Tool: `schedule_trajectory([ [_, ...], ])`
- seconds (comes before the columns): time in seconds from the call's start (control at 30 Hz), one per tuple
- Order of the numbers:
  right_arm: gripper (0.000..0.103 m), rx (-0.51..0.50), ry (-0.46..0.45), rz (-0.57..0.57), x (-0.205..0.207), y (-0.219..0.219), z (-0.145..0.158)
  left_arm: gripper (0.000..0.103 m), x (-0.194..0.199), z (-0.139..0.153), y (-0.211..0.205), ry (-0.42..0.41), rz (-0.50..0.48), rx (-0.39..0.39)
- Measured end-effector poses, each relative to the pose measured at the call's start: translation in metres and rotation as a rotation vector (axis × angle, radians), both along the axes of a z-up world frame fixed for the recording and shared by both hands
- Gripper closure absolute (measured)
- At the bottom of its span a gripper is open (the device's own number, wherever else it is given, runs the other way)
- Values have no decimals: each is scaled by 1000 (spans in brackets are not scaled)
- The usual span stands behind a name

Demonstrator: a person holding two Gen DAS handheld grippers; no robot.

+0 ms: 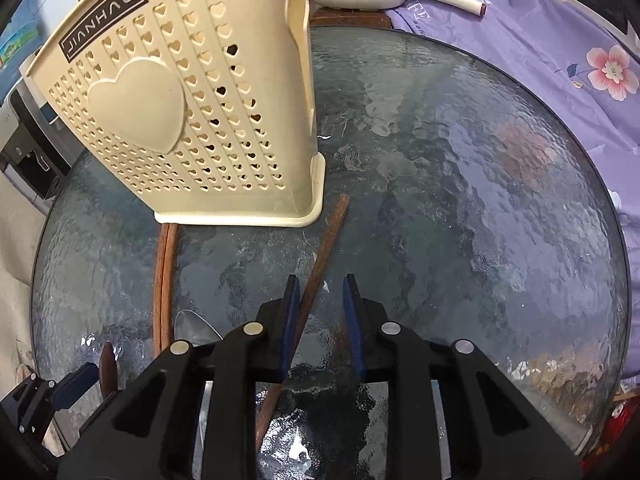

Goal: Organize utensils
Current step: 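Close the left tool on the wooden-handled spoon while the right tool grasps a brown chopstick, then lift the wooden-handled spoon and brown chopstick upright above the cream holder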

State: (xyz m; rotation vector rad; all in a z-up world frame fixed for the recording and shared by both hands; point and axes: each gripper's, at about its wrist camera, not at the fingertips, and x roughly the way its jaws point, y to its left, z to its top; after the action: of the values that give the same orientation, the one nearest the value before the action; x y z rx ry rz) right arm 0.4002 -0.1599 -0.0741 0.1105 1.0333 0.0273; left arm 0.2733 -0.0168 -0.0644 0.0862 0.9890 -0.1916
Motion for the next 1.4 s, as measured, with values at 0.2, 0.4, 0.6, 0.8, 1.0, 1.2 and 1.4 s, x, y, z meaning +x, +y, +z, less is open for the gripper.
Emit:
schedule_trajectory([
  [0.2, 86, -34, 3, -7, 5, 9, 0, 78, -1, 0, -3, -4, 5, 18],
  [0.4, 92, -57, -7, -25, 7, 16, 0, 86, 2, 0, -7, -10, 5, 33],
  [0.6, 95, -1, -26, -60, 7, 7, 0, 87, 3, 0, -7, -18, 21, 22],
  [0.8, 96, 82, -46, -92, 6, -15, -3, 88, 7, 0, -5, -18, 30, -2],
  [1.0, 96, 139, -85, -97, 2, -26, -2, 88, 12, 1, -2, -25, 42, -20],
  [1.2, 96, 164, -138, -88, -1, -26, 11, 88, 14, 7, -1, -44, 52, -35],
  [1.4, 96, 178, -215, -84, -9, -27, 31, 88, 14, 20, 1, -73, 58, -59],
])
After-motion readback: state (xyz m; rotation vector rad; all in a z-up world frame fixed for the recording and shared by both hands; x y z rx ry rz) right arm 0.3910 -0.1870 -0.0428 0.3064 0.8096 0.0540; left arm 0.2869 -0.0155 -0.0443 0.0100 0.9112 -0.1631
